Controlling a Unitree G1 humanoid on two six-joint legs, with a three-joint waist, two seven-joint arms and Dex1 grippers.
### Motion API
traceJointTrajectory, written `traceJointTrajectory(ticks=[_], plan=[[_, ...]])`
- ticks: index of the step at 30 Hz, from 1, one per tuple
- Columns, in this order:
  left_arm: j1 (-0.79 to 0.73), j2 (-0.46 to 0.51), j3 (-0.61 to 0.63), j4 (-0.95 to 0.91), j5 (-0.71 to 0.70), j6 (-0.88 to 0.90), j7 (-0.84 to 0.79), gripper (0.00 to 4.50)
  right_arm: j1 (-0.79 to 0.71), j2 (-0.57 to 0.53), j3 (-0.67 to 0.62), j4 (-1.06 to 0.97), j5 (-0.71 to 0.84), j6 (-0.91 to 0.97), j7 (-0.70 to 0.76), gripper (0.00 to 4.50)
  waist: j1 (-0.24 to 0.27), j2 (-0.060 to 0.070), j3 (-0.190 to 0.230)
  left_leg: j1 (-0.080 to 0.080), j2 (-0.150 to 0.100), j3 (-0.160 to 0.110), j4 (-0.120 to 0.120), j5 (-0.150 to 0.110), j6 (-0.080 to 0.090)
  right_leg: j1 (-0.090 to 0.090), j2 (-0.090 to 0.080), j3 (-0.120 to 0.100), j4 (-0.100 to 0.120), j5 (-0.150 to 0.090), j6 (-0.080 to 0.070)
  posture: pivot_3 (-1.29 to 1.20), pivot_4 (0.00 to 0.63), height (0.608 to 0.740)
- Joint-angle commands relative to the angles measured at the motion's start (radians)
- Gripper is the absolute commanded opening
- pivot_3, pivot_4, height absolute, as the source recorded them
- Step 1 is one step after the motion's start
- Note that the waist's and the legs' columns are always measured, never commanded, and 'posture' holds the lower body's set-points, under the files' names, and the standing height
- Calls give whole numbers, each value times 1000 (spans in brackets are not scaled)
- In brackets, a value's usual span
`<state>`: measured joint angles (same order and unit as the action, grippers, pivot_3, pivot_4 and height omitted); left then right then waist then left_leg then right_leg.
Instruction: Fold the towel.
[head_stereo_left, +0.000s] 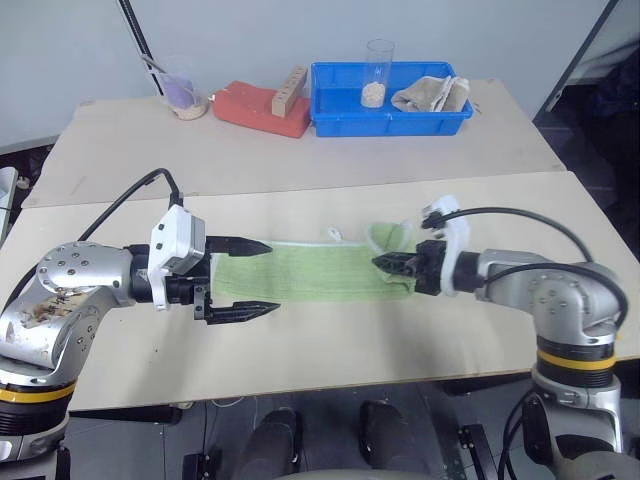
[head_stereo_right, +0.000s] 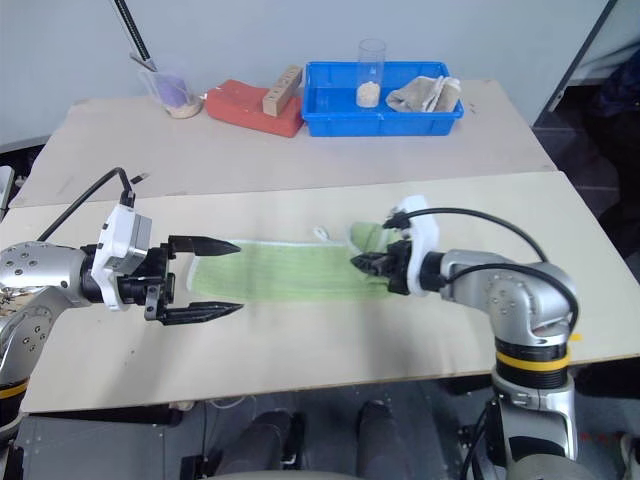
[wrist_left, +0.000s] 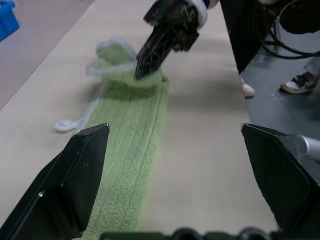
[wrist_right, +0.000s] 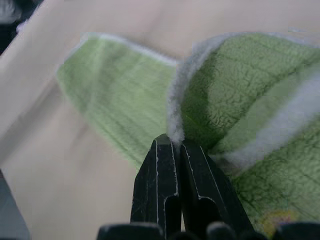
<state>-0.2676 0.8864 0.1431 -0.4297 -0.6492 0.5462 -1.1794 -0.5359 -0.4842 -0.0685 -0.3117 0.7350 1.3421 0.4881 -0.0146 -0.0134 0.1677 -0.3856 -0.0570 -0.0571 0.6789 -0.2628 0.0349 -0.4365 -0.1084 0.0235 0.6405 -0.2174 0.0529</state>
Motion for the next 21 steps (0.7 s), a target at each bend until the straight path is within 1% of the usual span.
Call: traceJointTrajectory(ticks=[1,6,11,12,13,14,17,18,21], plan=[[-1,9,28,-54,-25,13,34,4500,-7,11,50,-8,-19,-58,16,54,1,0,0,0,0,0,0,0,0,0,0,0,0,0,0,0,150,740],[9,7,24,-73,-30,24,69,4500,-11,28,128,11,-58,-103,24,54,-1,0,0,0,0,0,0,0,0,0,0,0,0,0,0,0,150,740],[23,8,17,-72,-16,16,93,4500,-22,49,161,10,-81,-137,25,54,-1,0,0,0,0,0,0,0,0,0,0,0,0,0,0,0,150,740],[26,7,15,-72,-13,14,96,4500,-23,53,167,2,-85,-144,27,716,-1,0,0,0,0,0,0,0,0,0,0,0,0,0,0,0,150,740],[28,6,13,-69,-10,10,99,4500,-23,55,175,-5,-90,-152,27,901,-1,0,0,0,0,0,0,0,0,-1,0,0,0,0,0,0,150,740],[29,5,11,-68,-8,8,102,4500,-24,48,190,-14,-99,-166,34,1195,-1,0,0,0,0,0,0,0,0,0,0,0,0,0,0,0,150,740],[30,-2,9,-54,2,1,116,4500,-27,29,221,-35,-121,-197,54,2301,0,0,0,0,0,0,0,0,0,0,0,0,0,0,0,0,150,740],[31,-5,9,-49,6,-2,120,4500,-28,24,227,-41,-126,-206,60,2581,0,0,0,0,0,0,0,0,0,0,0,0,0,0,0,0,150,740],[42,-25,21,-34,10,8,158,4500,-39,-3,239,-91,-128,-263,114,2581,0,0,0,0,0,0,0,0,0,0,0,0,0,0,0,0,150,740]])
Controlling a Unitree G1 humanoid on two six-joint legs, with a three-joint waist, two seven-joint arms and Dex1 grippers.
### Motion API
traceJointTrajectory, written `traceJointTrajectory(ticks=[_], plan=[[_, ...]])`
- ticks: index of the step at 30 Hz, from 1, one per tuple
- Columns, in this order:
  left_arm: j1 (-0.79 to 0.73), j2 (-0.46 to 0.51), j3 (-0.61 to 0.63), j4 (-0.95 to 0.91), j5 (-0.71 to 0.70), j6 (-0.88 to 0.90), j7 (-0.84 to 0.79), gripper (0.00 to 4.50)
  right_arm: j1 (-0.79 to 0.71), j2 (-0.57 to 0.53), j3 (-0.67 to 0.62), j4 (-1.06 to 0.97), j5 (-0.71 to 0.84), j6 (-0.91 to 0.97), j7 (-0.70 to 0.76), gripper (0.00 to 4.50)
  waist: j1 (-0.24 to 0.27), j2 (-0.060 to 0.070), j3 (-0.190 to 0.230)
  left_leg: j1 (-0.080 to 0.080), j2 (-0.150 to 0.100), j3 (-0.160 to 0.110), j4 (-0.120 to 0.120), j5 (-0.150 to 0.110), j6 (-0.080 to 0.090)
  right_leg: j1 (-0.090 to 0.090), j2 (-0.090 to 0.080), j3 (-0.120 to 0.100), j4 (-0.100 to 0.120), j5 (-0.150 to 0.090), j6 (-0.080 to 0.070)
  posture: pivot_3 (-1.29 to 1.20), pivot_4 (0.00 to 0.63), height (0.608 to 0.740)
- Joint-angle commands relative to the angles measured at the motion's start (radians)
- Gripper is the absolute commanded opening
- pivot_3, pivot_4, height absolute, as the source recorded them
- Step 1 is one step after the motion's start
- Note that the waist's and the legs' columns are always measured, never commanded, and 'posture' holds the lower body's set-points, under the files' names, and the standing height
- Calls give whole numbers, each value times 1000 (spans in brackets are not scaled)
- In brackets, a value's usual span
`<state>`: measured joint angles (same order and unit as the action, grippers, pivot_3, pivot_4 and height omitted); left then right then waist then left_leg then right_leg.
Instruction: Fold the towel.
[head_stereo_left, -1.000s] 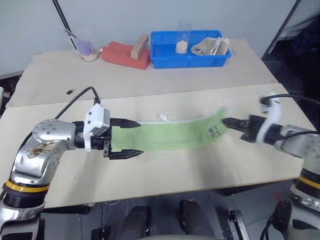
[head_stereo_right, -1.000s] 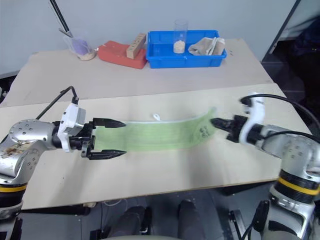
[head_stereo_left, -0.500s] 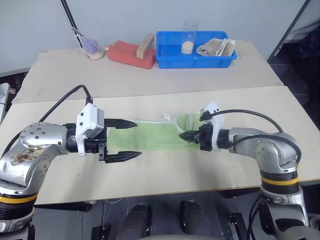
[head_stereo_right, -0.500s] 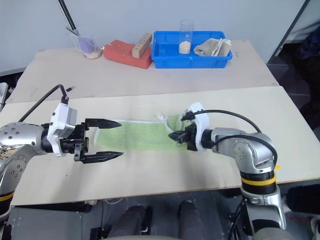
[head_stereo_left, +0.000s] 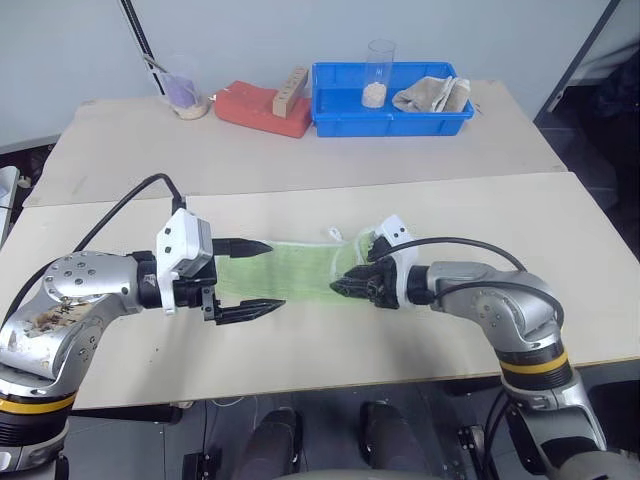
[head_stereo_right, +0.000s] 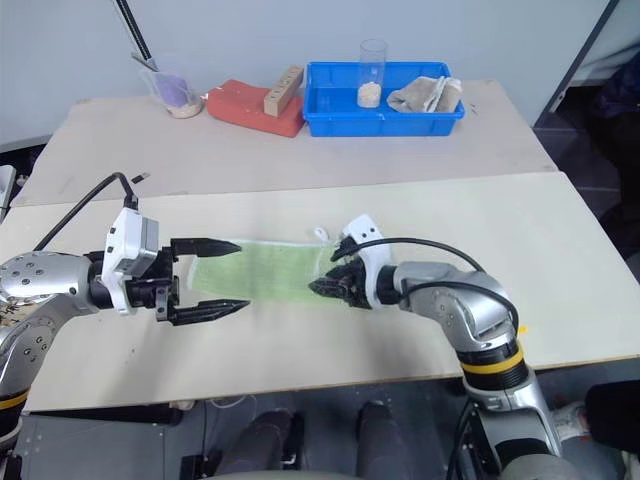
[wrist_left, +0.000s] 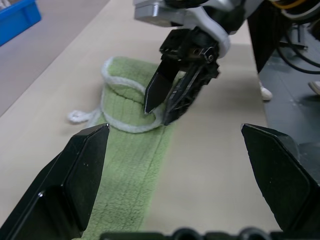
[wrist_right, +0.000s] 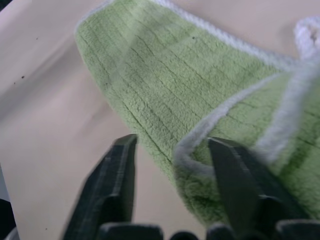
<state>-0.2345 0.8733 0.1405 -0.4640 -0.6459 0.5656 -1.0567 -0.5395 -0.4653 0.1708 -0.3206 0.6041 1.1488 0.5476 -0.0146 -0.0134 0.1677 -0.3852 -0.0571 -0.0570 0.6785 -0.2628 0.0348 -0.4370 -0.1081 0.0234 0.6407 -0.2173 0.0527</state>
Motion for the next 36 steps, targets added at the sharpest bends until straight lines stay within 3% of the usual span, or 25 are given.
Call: traceJointTrajectory(ticks=[1,7,12,20,21,25,33,36], plan=[[15,-17,29,3,7,-8,47,4500,-40,-33,2,-101,7,-82,76,2581,0,0,0,0,0,0,0,0,0,0,0,0,0,0,0,0,150,740],[102,-62,93,-14,13,-8,144,4500,-39,-146,-29,-151,-15,-174,170,2581,0,-1,0,0,1,0,0,0,0,0,0,0,0,0,0,0,150,740],[262,-166,208,-72,4,-13,283,4500,-5,-247,-33,-145,-61,-261,229,2581,1,-1,0,0,1,0,0,0,0,0,-1,0,-2,0,0,0,150,740],[414,-447,317,-134,-73,88,661,4500,-45,-249,-15,-112,-89,-397,332,2581,5,-2,0,1,1,0,0,-1,-1,2,-1,0,-2,1,-1,0,150,740],[420,-483,318,-144,-84,108,717,4500,-49,-246,-13,-108,-89,-404,344,3117,7,-3,-1,1,1,0,0,-1,-1,2,-1,0,-2,1,-1,0,150,740],[420,-594,296,-169,-127,187,893,4500,-62,-249,8,-98,-106,-440,391,4405,19,-5,-2,1,1,0,0,-1,-2,2,-1,-1,-3,1,-1,0,150,740],[290,-782,206,-123,-99,301,1200,4500,-81,-258,27,-54,-164,-501,442,4486,27,-6,-3,1,0,0,1,-1,-2,4,-1,-1,-5,2,-2,0,150,740],[259,-817,185,-94,-70,293,1241,4500,-89,-270,31,-43,-171,-524,482,4486,26,-6,-3,1,1,0,0,-1,-2,5,0,-2,-8,3,-3,0,150,740]])
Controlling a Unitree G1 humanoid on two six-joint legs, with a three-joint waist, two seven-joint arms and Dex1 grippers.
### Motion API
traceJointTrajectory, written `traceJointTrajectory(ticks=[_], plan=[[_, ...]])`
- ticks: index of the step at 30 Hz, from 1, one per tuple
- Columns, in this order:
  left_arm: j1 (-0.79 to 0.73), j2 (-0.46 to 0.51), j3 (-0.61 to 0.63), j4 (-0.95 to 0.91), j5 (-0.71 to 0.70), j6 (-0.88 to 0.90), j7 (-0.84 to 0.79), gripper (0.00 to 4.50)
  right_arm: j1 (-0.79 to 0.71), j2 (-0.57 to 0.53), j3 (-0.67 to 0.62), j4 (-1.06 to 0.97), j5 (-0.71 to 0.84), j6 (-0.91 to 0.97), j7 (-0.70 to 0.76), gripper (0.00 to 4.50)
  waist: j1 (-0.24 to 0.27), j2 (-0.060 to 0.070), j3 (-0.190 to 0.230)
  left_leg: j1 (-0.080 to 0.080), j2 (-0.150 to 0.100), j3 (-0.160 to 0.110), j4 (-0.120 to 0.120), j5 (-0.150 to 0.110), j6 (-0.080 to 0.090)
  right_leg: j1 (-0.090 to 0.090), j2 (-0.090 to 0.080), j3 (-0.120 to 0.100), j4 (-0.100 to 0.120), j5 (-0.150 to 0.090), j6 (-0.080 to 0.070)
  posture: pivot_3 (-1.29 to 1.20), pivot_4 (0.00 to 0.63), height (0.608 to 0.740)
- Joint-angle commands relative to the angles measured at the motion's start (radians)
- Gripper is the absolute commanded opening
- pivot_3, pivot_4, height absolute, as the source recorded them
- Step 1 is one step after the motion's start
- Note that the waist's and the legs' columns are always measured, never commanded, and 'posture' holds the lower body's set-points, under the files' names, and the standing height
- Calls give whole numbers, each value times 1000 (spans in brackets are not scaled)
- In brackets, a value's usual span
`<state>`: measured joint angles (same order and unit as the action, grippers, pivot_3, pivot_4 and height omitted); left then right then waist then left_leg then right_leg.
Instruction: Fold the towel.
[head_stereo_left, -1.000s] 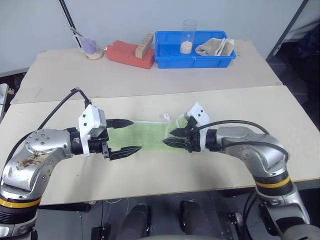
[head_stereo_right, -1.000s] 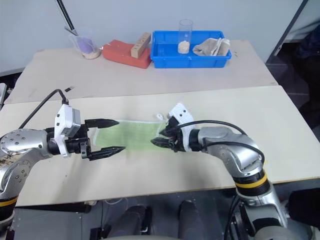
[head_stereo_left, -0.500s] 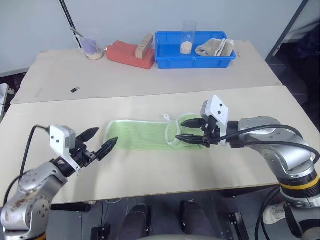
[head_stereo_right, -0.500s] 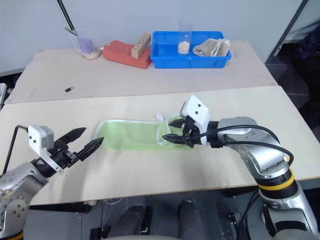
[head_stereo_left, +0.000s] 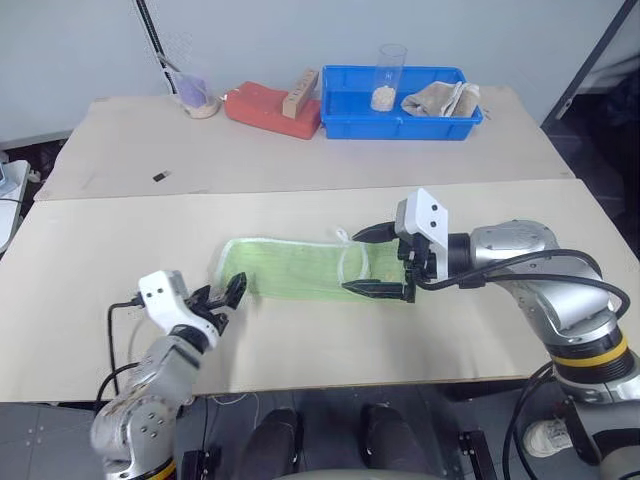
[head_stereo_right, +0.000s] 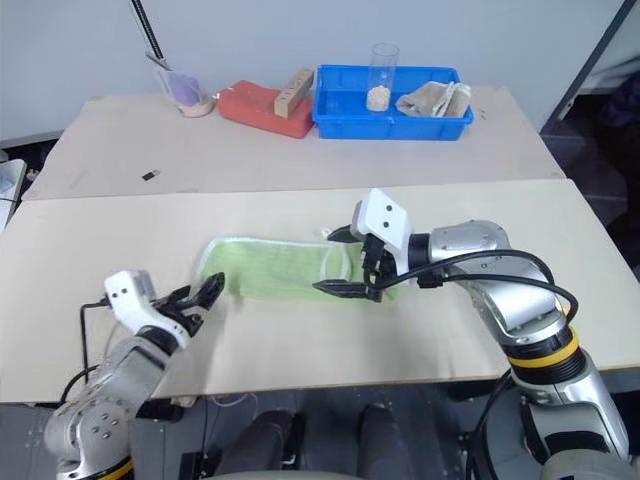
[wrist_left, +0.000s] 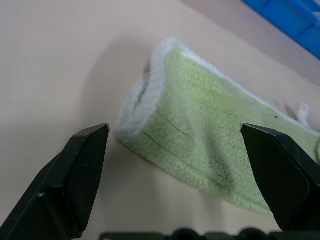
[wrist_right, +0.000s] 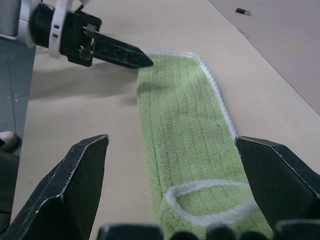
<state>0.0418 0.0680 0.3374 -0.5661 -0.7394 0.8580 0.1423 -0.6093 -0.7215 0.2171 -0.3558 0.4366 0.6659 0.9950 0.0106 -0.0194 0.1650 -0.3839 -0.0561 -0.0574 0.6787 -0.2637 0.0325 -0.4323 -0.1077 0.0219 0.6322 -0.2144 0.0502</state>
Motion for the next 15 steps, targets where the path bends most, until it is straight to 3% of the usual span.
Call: traceJointTrajectory(ticks=[1,4,6,7,14,15], plan=[[-29,-25,-14,17,28,1,62,4500,-23,-17,-14,-3,-6,-53,50,4486,1,0,0,0,0,0,0,0,0,0,0,0,0,0,0,0,150,740],[-71,-68,-2,54,39,4,131,4500,-43,-22,-19,23,-16,-91,88,4486,2,0,0,1,0,0,0,0,0,2,0,0,-1,1,0,0,150,740],[-100,-89,8,78,46,-1,161,3951,-60,-22,-24,47,-27,-113,104,4500,2,0,0,4,0,0,0,0,0,6,0,-1,-3,1,0,0,150,740],[-110,-91,5,85,48,-1,163,3630,-65,-21,-26,55,-30,-118,109,4500,2,0,0,6,0,-1,0,0,0,8,0,-2,-3,1,0,0,150,740],[-147,-90,15,77,29,28,200,163,-77,-25,-40,76,-36,-130,124,4500,3,0,0,5,0,-2,0,-1,0,9,0,-3,-5,1,0,0,150,740],[-153,-72,11,69,43,19,192,35,-78,-27,-46,78,-36,-130,124,4500,3,0,0,4,0,-2,0,0,0,8,0,-3,-5,1,0,0,150,740]])
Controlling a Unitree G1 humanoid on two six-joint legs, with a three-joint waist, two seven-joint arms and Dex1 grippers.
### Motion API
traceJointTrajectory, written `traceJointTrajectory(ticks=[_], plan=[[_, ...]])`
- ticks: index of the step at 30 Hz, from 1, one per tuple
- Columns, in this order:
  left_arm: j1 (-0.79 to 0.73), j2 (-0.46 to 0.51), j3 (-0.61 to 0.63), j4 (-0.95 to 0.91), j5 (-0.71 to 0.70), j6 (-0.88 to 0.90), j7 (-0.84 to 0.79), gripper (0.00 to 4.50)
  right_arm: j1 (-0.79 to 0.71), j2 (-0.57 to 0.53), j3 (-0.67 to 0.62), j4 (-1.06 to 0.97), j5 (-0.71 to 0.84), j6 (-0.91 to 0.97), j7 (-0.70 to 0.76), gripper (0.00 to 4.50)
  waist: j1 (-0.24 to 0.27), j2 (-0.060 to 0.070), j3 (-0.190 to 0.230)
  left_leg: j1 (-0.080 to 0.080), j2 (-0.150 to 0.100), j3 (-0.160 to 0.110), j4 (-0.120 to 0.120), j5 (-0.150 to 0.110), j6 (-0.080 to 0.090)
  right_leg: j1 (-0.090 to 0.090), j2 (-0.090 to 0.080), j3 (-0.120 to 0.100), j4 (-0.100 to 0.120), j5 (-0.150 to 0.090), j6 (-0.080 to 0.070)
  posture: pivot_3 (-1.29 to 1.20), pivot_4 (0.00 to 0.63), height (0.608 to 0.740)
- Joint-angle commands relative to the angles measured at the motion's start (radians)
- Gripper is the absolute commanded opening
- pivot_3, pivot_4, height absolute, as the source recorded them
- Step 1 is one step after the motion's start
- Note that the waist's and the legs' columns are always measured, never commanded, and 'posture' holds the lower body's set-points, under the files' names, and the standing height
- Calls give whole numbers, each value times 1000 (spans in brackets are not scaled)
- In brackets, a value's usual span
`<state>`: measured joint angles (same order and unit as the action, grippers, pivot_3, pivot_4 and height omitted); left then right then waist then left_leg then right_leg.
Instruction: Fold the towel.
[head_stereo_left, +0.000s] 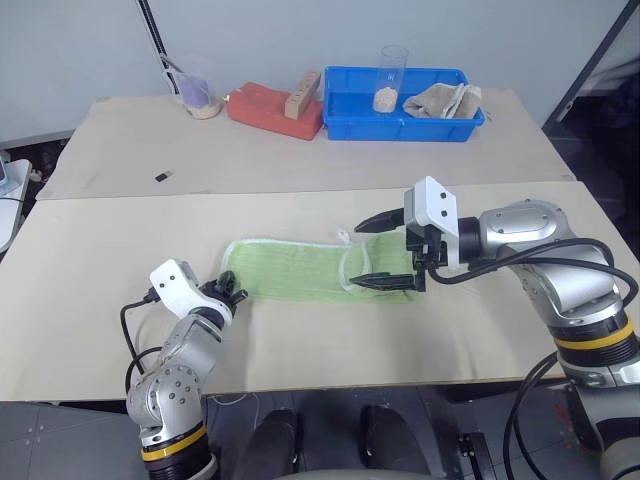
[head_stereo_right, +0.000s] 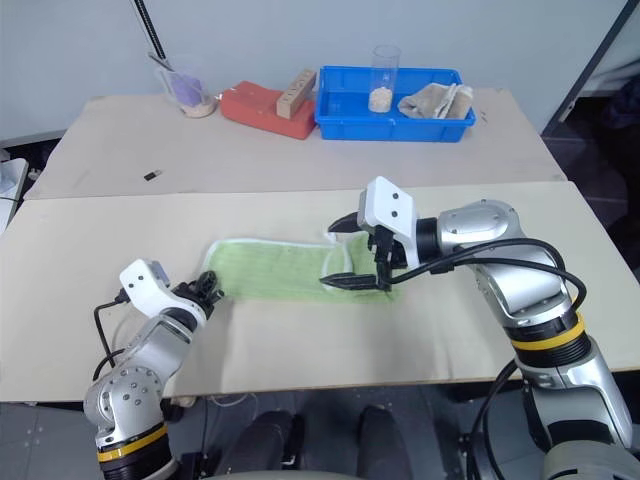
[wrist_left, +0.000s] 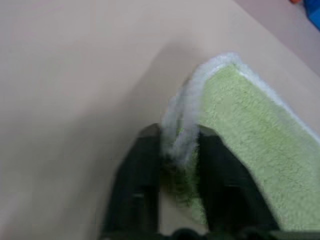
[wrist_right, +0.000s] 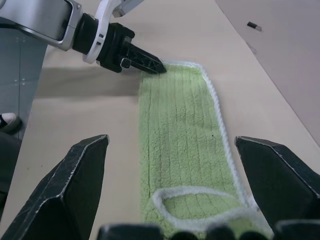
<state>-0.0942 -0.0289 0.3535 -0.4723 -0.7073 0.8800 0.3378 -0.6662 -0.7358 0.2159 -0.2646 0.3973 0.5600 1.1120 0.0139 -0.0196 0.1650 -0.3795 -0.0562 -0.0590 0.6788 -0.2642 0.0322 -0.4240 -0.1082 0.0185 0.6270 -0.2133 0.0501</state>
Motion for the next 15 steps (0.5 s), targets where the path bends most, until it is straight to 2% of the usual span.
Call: traceJointTrajectory(ticks=[1,3,5,7,11,15], plan=[[-21,38,-8,-32,21,-9,-10,35,-20,-15,-49,-14,4,-23,7,4500,0,0,0,0,0,0,0,0,0,0,0,0,0,0,0,0,150,740],[-30,81,-37,-49,42,-28,-53,35,-17,-24,-58,-14,3,-21,8,4500,-1,0,0,0,0,0,0,0,0,0,0,0,0,0,0,0,150,740],[-58,193,-156,-92,81,-54,-195,35,1,-71,-83,-5,-6,-21,24,4500,0,0,0,-1,0,0,0,0,0,-1,0,0,0,0,0,0,150,740],[-92,262,-253,-113,81,-64,-313,35,30,-135,-104,3,-21,-28,47,4500,11,0,0,-3,-1,-1,0,0,-1,-2,0,-2,0,0,0,0,150,740],[-171,337,-394,-93,100,-87,-486,35,99,-240,-153,-3,-20,-26,80,4500,11,0,0,-3,-2,-1,0,0,0,1,-2,-1,-3,1,0,0,150,740],[-267,353,-503,-19,121,-113,-629,35,174,-312,-218,-43,12,10,92,4500,1,0,0,-4,0,0,0,0,0,-1,-1,-1,-3,1,0,0,150,740]])
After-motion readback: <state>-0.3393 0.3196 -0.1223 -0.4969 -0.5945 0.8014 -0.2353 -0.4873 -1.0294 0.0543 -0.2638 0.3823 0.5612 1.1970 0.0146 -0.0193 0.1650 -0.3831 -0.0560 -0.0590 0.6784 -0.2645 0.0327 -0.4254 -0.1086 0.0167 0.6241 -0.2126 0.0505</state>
